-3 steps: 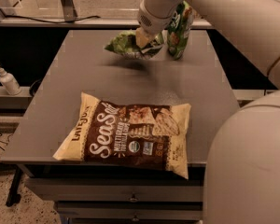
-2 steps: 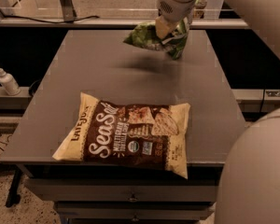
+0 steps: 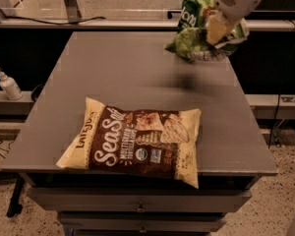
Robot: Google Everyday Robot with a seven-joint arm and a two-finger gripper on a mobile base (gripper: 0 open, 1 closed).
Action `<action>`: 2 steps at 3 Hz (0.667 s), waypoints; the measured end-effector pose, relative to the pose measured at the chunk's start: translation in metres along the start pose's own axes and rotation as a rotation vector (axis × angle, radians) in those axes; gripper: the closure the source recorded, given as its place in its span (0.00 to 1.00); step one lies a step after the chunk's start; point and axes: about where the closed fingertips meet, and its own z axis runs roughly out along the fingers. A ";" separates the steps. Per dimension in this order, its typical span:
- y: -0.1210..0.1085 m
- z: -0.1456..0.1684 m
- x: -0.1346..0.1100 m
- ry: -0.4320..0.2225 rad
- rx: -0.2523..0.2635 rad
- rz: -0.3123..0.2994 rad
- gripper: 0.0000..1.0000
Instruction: Move green jalapeno chip bag near brown chip bag
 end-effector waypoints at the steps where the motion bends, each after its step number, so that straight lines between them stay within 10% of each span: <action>1: 0.003 0.008 0.050 0.049 -0.098 0.059 1.00; 2: 0.012 0.023 0.091 0.083 -0.194 0.114 1.00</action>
Offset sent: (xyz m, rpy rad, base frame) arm -0.0999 -0.0769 -0.0844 0.1794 0.3362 -0.1008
